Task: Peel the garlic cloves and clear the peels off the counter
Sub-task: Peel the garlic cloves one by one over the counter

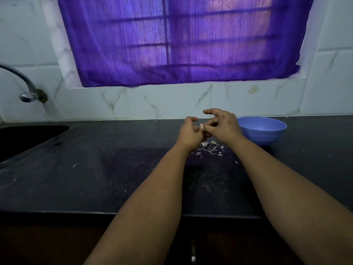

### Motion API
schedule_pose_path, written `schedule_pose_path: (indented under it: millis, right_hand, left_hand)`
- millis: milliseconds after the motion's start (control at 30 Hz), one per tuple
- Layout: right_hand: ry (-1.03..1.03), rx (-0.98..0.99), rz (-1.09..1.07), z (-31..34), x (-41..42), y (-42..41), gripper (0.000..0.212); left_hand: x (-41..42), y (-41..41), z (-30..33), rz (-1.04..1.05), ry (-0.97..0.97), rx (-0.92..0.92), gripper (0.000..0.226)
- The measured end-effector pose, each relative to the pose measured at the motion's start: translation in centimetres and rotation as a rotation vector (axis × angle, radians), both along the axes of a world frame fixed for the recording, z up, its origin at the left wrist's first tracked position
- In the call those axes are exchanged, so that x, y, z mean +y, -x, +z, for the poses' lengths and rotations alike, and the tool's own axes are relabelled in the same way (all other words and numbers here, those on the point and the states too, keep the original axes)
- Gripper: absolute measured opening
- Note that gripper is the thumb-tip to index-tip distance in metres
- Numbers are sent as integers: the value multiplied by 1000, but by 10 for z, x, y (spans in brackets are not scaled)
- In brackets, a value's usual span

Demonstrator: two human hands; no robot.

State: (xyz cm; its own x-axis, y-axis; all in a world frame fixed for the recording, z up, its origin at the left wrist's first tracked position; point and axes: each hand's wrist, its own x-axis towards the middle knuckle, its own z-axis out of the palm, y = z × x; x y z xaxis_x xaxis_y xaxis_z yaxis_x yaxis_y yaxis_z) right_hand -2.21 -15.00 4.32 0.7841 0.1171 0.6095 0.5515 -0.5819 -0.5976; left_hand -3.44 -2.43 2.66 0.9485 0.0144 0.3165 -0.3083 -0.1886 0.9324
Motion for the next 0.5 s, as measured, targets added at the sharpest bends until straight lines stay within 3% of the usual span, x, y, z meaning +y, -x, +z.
schedule_pose_path:
  millis: [300, 500]
  right_hand:
    - [6, 3, 8, -1, 2, -3, 47]
    - [-106, 46, -29, -6, -2, -9, 23]
  left_hand:
    - [2, 0, 0, 9, -67, 14, 40]
    - [-2, -1, -1, -6, -32, -2, 26]
